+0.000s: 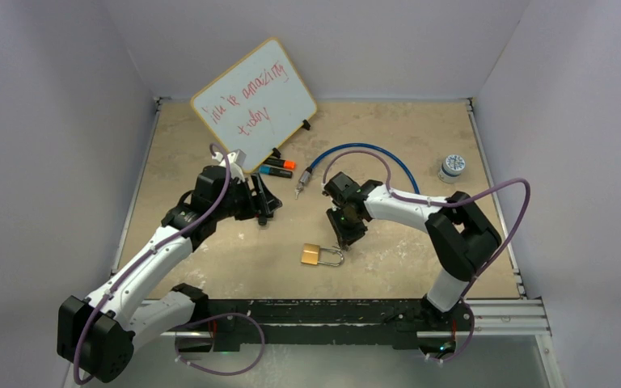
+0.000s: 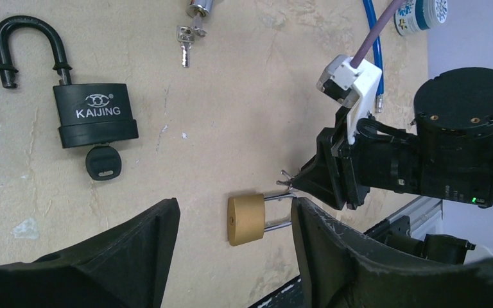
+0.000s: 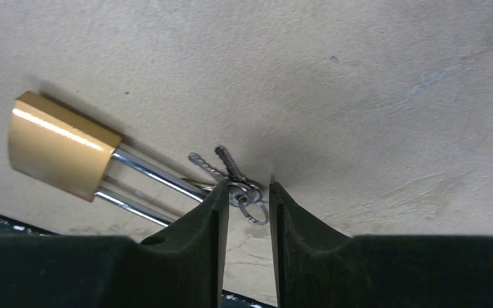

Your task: Unlock with the key

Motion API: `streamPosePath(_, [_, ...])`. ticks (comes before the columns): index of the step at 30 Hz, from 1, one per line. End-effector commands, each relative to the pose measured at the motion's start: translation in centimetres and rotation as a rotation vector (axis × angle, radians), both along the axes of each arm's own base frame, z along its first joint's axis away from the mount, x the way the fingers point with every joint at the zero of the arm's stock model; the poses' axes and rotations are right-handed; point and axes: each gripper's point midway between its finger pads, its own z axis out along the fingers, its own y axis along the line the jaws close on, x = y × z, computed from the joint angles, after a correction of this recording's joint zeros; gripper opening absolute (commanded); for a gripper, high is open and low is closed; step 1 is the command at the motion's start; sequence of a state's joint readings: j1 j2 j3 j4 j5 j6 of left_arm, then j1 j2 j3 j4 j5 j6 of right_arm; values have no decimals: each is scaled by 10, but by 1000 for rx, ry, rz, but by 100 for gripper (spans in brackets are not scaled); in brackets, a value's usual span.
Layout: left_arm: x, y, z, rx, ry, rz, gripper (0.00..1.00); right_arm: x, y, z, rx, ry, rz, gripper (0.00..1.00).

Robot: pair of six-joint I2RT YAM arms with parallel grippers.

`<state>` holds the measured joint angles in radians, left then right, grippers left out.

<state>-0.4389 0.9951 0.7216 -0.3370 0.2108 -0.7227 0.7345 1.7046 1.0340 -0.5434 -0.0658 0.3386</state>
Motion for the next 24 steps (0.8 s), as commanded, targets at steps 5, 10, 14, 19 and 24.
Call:
streamPosePath(5, [4,-3,9,-29,-46,3,63,4,-10,-2,-75,-35,42,34])
streamPosePath(10, [4,1,10,-27,-64,16,63,1,-13,-9,-99,-25,-15,31])
streamPosePath(14, [3,2,6,-30,-68,22,63,-1,-23,-11,-146,-26,-139,18])
streamPosePath(19, [2,0,4,-49,-57,22,63,5,-39,-8,-209,-81,-240,12])
streamPosePath(24, [1,2,4,-44,-60,31,63,10,-42,0,-207,-101,-313,13])
